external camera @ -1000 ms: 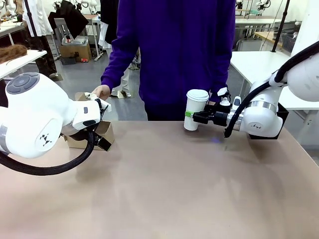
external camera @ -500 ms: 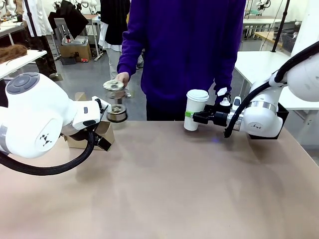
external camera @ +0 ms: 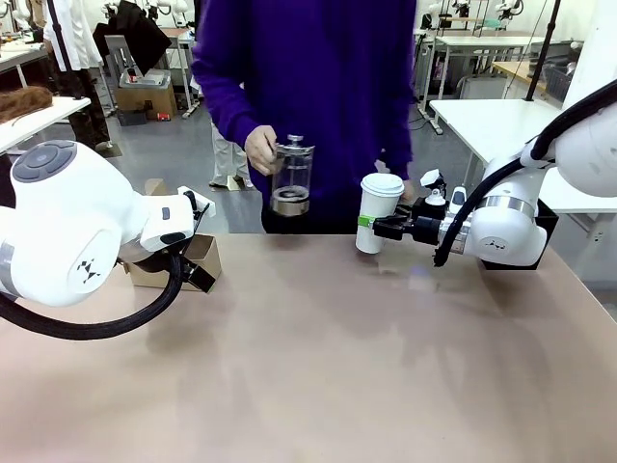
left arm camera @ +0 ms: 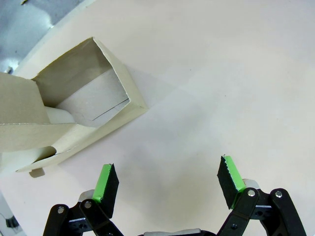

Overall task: Pour a drink into a cup and package it in a carrier.
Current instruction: When a person places the Paper Cup Lid on the 600 ml Paper Cup , lift the 600 ml Paper Cup.

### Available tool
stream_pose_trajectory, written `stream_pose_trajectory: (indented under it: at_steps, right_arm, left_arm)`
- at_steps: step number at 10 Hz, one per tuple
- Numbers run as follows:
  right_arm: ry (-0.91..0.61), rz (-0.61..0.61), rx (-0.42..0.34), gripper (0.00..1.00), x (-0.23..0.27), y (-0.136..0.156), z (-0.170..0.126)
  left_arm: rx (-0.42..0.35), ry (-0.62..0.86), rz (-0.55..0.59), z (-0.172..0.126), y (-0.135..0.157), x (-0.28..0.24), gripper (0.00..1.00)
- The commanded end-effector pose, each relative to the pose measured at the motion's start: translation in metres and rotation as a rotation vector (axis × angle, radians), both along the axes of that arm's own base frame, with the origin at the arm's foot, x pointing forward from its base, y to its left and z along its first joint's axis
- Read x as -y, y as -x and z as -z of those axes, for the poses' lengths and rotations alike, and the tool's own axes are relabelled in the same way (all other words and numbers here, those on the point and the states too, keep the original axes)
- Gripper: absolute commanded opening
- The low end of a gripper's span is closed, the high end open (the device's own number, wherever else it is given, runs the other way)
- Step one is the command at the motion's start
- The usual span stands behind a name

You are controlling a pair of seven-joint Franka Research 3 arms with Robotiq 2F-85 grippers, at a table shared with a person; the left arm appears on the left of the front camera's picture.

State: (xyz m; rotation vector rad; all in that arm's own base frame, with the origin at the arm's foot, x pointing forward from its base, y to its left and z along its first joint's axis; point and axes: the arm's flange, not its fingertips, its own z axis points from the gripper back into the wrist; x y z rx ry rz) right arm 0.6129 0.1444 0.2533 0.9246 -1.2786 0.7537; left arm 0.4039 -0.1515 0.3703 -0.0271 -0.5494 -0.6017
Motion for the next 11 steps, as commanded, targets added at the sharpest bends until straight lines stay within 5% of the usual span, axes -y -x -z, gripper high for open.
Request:
stream_pose_trajectory:
  at_steps: [1, 11]
  right_arm:
    - [-0.041, -0.033, -0.019, 0.81, -0.002, 0.001, -0.006]
    - [-0.014, -0.018, -0.02, 0.81, -0.001, -0.002, 0.002]
  left_arm:
    - [0.0, 0.002, 0.0, 0.0, 0.0, 0.0, 1.0]
    - [0.0, 0.002, 0.0, 0.0, 0.0, 0.0, 1.0]
